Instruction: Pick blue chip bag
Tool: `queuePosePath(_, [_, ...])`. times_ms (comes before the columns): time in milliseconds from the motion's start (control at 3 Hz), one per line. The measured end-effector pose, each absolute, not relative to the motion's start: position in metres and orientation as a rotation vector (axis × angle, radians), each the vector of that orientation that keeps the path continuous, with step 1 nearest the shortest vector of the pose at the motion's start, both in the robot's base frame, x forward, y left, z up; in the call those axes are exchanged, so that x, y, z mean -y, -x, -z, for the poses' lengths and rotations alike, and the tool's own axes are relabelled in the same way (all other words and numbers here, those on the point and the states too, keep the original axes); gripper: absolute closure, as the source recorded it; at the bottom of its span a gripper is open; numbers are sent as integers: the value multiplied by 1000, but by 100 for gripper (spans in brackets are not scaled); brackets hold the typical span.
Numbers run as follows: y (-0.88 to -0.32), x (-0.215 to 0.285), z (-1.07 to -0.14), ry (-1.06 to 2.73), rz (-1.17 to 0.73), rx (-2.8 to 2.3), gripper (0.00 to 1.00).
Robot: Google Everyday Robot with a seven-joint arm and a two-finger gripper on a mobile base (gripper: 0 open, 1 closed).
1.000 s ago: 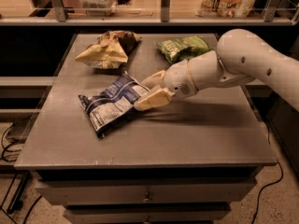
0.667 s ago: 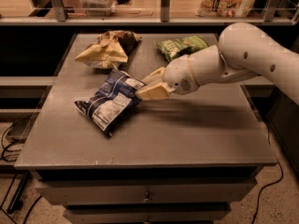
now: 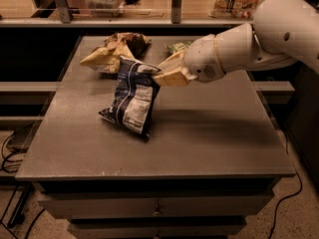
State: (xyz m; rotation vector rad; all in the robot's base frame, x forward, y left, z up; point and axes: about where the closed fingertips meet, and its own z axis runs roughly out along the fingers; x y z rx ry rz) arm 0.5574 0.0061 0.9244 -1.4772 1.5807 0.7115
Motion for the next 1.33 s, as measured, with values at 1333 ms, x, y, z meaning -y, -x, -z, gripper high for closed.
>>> queuePosePath(1333, [-570,42,-1070,1506,-418,-1377,100])
